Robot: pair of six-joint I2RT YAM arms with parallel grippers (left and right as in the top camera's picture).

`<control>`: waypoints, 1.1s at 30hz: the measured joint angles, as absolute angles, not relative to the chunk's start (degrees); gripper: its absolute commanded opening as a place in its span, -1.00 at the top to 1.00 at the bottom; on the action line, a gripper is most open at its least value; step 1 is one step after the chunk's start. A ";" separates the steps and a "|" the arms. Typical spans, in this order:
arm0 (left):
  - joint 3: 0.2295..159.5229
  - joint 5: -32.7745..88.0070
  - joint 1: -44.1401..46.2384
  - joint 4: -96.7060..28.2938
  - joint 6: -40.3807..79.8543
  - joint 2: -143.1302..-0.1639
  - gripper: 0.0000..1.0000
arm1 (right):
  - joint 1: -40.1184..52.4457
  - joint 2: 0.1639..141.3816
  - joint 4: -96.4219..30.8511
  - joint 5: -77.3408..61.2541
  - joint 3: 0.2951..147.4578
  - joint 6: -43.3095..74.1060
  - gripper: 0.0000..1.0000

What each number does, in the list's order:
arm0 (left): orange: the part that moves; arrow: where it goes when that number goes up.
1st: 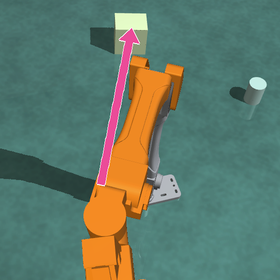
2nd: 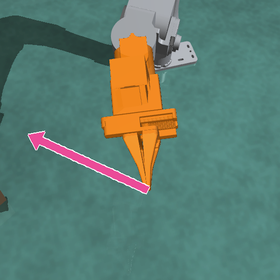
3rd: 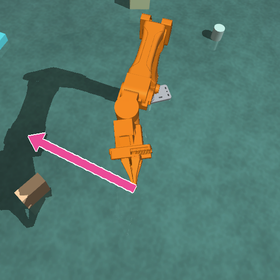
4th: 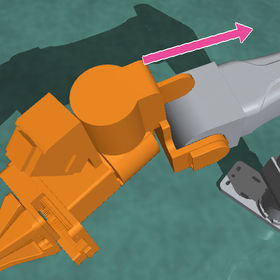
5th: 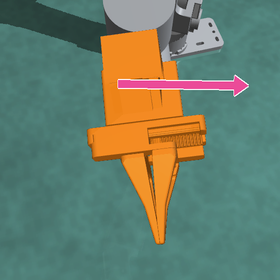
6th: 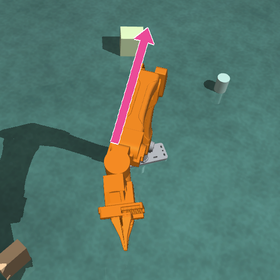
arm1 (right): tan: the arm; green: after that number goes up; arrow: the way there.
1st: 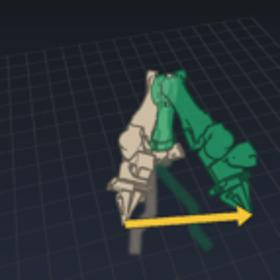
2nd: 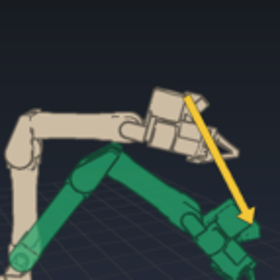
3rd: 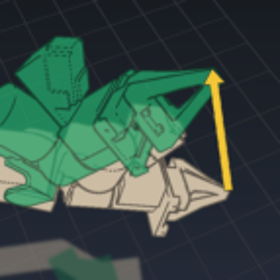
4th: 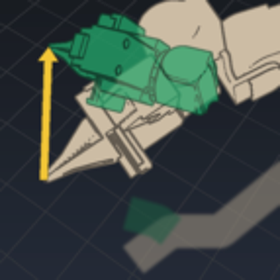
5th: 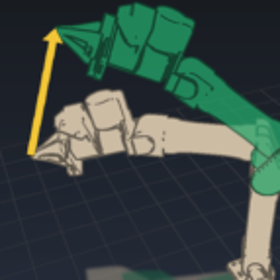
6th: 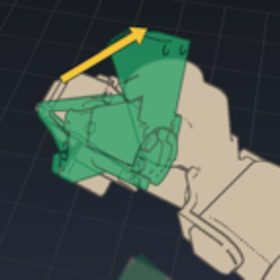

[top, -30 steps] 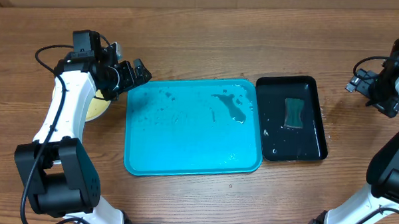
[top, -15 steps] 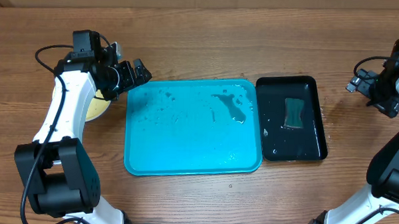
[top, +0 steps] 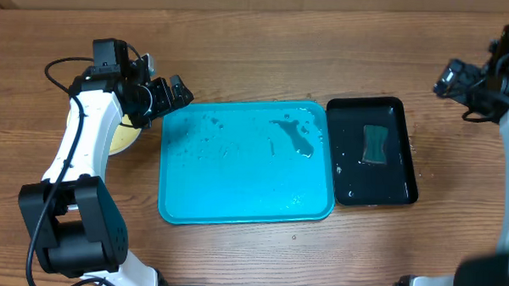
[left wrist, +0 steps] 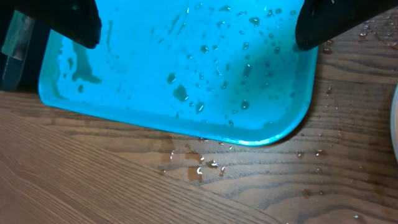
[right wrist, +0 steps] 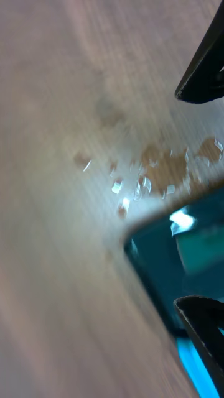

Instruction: Clean dirty plates on tray and stack at the side

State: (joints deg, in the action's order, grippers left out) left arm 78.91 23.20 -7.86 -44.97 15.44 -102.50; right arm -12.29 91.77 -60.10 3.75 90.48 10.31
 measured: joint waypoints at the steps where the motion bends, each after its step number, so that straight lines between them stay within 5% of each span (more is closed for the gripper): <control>1: 78.91 22.98 -7.86 -45.01 15.44 -102.50 -1.00 | -10.20 88.68 -60.07 3.75 90.48 10.33 -1.00; 11: 78.91 22.02 -7.86 -44.97 15.44 -102.50 -1.00 | 8.91 65.17 -60.14 3.27 90.50 10.31 -1.00; 17: 78.91 22.02 -7.86 -45.01 15.44 -102.50 -1.00 | 9.78 56.05 -56.07 8.84 88.71 10.20 -1.00; 33: 78.91 21.85 -7.86 -44.86 15.44 -102.52 -1.00 | 2.59 8.10 14.26 1.80 22.46 7.60 -1.00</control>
State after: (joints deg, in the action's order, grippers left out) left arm 78.91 21.85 -7.86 -44.86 15.44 -102.52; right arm 2.59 8.10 14.26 1.80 22.46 7.60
